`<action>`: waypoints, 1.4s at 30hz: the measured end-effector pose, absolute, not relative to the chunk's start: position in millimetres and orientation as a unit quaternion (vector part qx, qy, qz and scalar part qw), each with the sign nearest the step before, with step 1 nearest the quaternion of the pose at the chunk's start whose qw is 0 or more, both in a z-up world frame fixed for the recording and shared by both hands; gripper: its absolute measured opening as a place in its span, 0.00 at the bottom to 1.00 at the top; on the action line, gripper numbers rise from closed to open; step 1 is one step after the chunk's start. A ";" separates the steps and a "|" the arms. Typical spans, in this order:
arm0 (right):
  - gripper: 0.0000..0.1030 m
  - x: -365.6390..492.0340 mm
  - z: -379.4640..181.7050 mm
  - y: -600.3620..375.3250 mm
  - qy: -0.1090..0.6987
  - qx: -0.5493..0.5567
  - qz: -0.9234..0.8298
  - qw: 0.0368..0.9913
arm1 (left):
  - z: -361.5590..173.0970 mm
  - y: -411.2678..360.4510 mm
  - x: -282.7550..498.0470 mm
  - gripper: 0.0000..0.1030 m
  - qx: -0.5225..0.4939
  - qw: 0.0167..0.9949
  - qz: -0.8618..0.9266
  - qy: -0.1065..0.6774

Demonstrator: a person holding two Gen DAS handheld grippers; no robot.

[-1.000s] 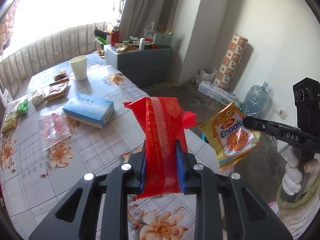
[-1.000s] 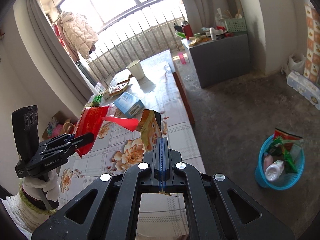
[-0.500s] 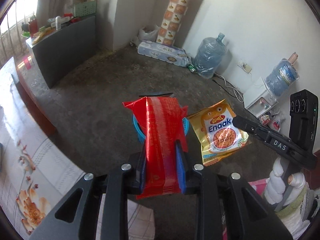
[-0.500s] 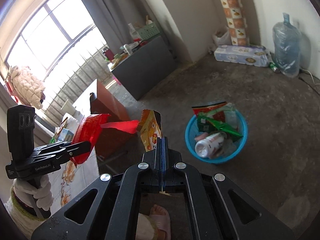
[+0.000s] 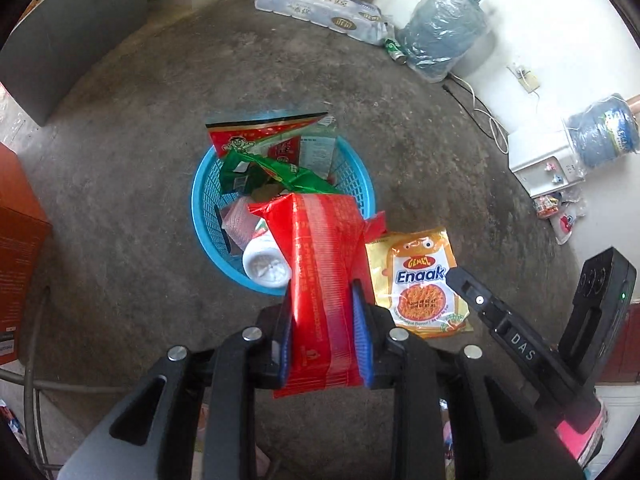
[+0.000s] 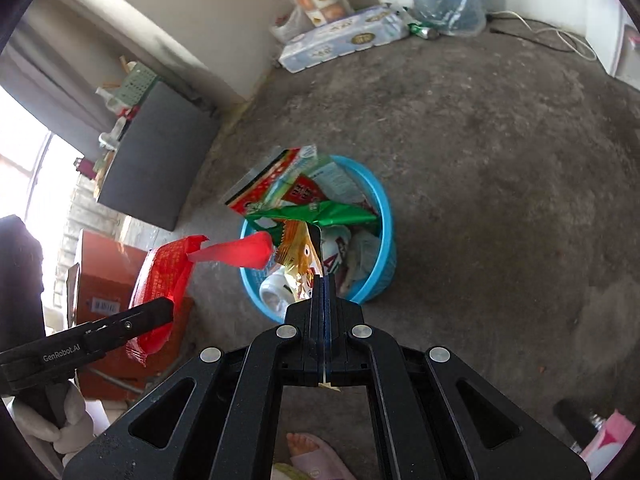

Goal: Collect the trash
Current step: 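Open both grippers over the blue wastebasket, dropping both bags, then move both grippers back to the table toward the blue box and clear bag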

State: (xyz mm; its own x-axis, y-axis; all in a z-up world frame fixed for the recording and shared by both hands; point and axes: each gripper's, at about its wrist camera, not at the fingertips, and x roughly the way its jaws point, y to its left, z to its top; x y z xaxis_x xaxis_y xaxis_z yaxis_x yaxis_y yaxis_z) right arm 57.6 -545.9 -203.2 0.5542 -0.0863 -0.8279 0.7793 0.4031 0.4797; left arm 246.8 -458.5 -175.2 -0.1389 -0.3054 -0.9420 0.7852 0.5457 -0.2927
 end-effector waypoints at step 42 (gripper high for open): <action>0.75 57.3 -94.4 -399.3 0.330 0.363 -0.212 0.845 | -3.4 -210.8 302.3 0.60 0.060 0.725 -0.452 0.516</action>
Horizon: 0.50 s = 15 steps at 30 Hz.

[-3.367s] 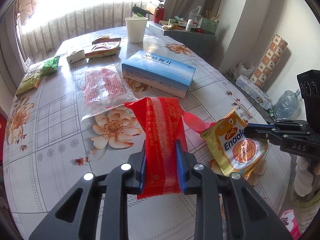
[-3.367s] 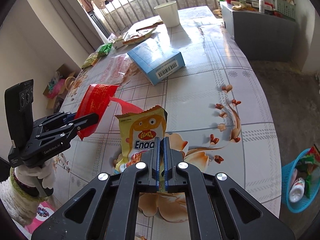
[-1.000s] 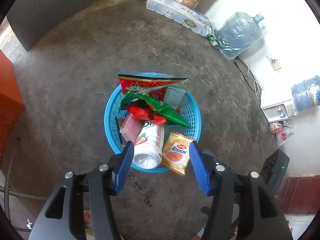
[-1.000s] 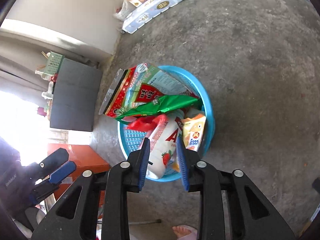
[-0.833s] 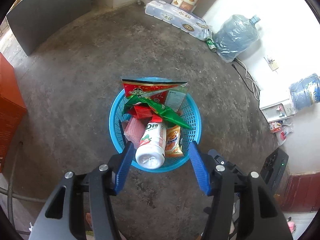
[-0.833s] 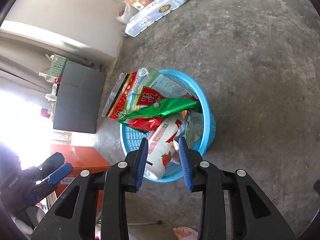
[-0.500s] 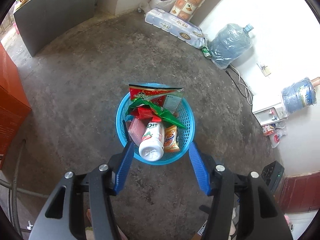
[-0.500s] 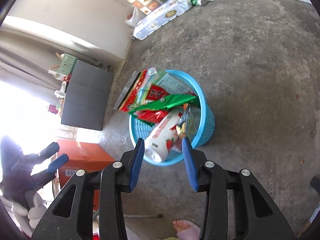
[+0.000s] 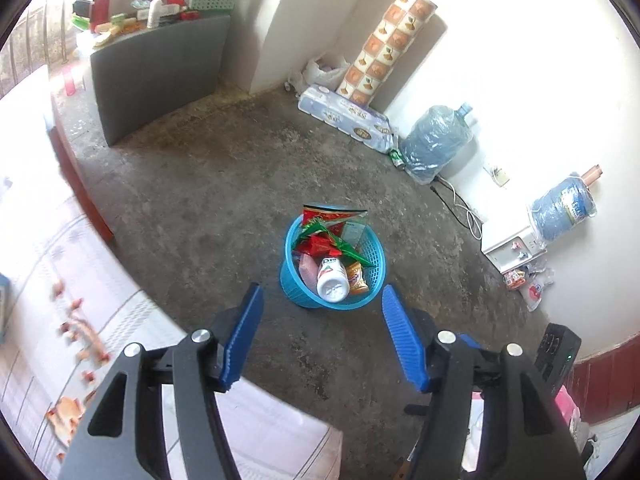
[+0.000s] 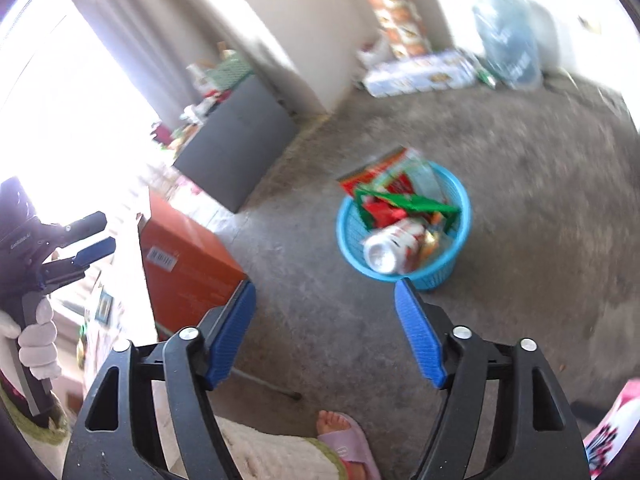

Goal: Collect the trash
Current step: 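Move both grippers back to the table toward the blue box and clear bag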

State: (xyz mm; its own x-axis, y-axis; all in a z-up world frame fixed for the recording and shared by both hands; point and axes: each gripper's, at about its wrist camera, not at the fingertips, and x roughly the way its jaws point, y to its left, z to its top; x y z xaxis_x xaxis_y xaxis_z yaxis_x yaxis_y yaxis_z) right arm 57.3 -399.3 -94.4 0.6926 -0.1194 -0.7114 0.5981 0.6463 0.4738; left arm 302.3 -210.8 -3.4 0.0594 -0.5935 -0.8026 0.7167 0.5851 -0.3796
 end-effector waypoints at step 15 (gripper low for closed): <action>0.92 142.9 -7.8 -251.3 0.339 0.107 -0.076 0.931 | 18.4 107.1 295.5 0.65 -0.055 0.838 -0.306 0.447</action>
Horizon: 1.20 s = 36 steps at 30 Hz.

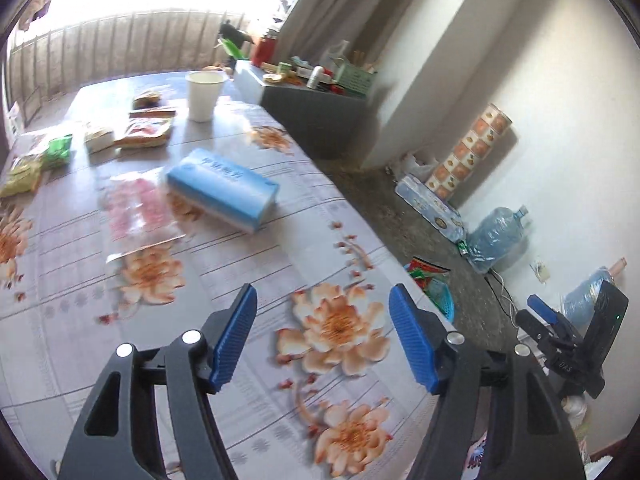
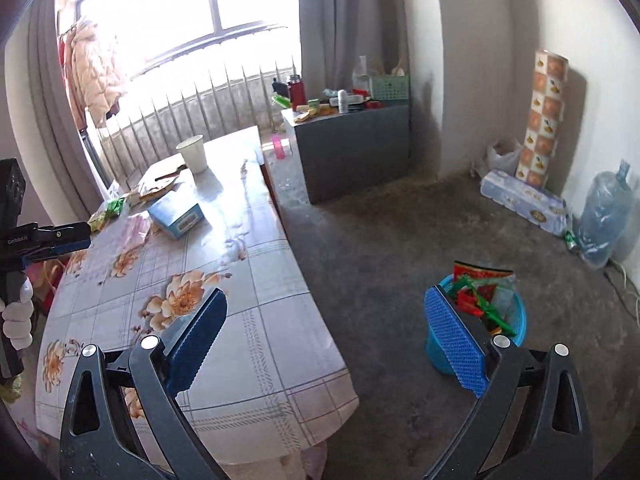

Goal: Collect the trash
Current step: 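Move both grippers back to the table toward the blue box and clear bag, then grasp the blue Mecobalamin Tablets box with the right gripper while the left gripper approaches the clear bag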

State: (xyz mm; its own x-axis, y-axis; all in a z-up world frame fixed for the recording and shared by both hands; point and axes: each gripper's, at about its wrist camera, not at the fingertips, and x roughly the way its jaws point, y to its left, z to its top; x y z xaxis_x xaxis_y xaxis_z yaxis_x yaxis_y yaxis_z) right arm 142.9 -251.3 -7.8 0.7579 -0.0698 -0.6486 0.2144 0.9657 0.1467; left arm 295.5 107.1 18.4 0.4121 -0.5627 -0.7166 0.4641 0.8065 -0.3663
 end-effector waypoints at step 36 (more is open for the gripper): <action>0.84 464.9 -80.1 -42.4 0.495 -0.073 0.208 0.841 | -84.6 187.6 490.8 0.31 -0.030 0.857 -0.126 0.499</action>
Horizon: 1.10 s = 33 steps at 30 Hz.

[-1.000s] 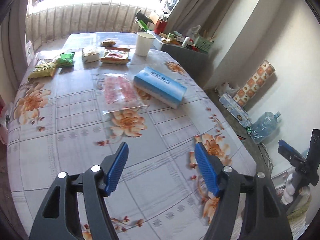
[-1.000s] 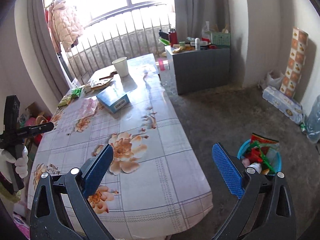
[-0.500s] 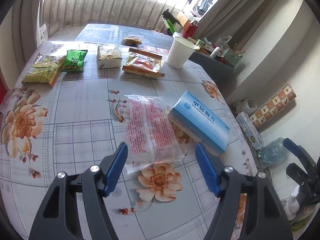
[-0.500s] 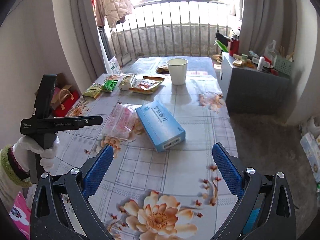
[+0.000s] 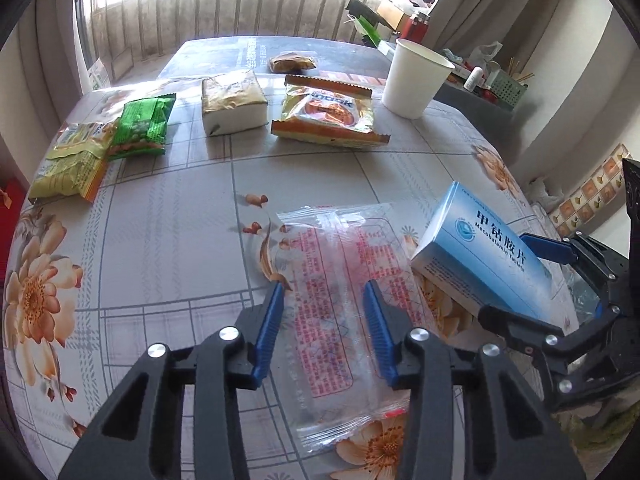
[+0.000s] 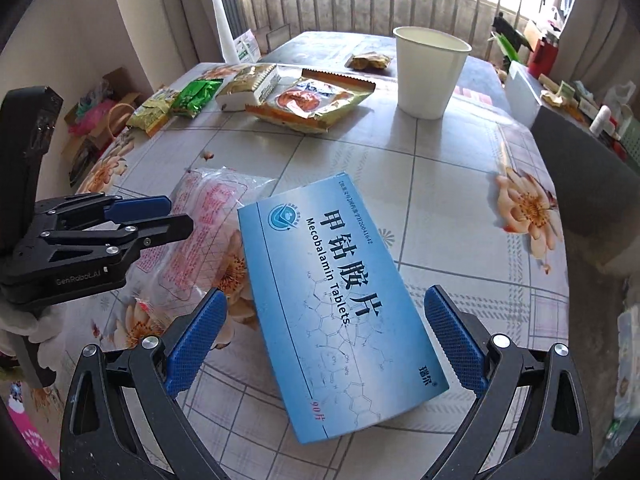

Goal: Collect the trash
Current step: 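Grasp the blue Mecobalamin Tablets box with the right gripper while the left gripper approaches the clear bag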

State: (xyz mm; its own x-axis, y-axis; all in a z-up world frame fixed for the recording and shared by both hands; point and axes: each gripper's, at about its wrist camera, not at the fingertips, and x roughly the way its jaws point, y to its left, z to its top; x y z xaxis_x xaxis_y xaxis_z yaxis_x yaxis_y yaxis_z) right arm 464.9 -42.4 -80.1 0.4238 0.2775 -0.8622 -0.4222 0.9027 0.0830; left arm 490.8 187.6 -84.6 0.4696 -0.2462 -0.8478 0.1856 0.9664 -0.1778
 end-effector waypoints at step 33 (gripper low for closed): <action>0.69 190.5 -77.3 -114.2 0.523 0.075 0.110 0.842 | -77.2 187.9 232.2 0.20 -0.142 0.825 -0.174 0.518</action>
